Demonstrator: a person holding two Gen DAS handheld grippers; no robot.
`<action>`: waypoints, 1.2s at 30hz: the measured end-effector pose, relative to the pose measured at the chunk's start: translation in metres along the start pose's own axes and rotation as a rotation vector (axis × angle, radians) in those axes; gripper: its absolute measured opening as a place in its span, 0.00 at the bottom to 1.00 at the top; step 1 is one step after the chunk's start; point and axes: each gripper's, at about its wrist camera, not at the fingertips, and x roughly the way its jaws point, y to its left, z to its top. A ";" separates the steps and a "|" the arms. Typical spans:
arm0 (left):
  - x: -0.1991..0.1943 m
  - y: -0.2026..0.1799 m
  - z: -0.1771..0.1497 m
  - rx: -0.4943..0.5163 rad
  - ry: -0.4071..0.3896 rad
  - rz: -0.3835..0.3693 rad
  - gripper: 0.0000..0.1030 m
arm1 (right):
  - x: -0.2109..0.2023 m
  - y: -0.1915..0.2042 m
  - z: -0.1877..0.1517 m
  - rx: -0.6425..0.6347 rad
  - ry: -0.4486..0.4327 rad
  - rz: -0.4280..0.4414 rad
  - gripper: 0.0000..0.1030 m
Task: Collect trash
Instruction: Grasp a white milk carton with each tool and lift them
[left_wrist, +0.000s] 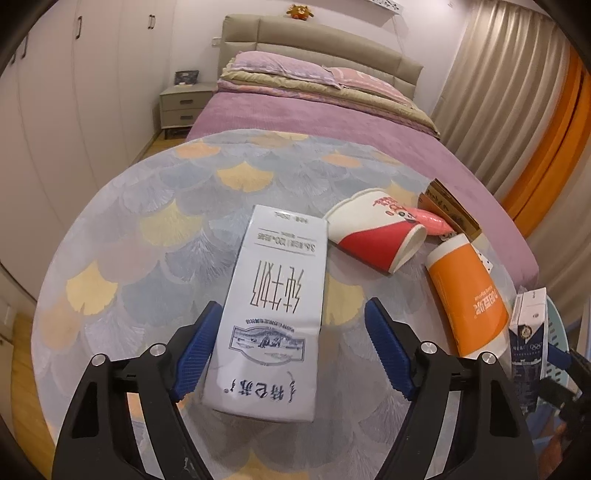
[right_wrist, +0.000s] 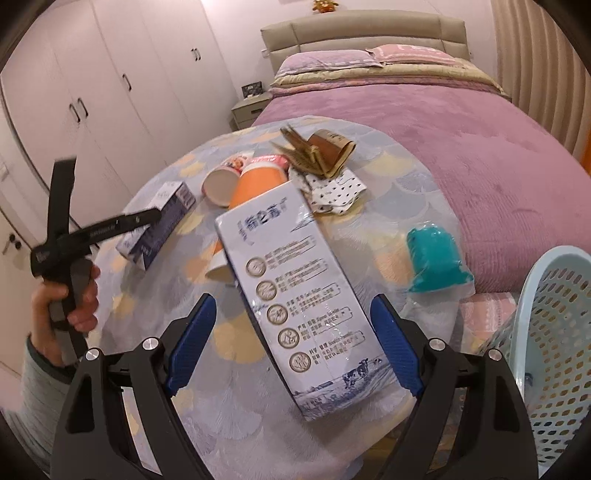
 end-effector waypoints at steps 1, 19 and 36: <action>0.000 0.000 -0.001 0.002 0.002 -0.003 0.72 | 0.001 0.005 -0.002 -0.017 0.001 -0.010 0.79; -0.002 -0.004 -0.009 0.010 0.015 0.019 0.49 | 0.007 0.030 -0.014 -0.057 -0.021 -0.123 0.55; -0.076 -0.064 0.001 0.088 -0.164 -0.169 0.48 | -0.051 0.021 -0.012 -0.029 -0.175 -0.151 0.53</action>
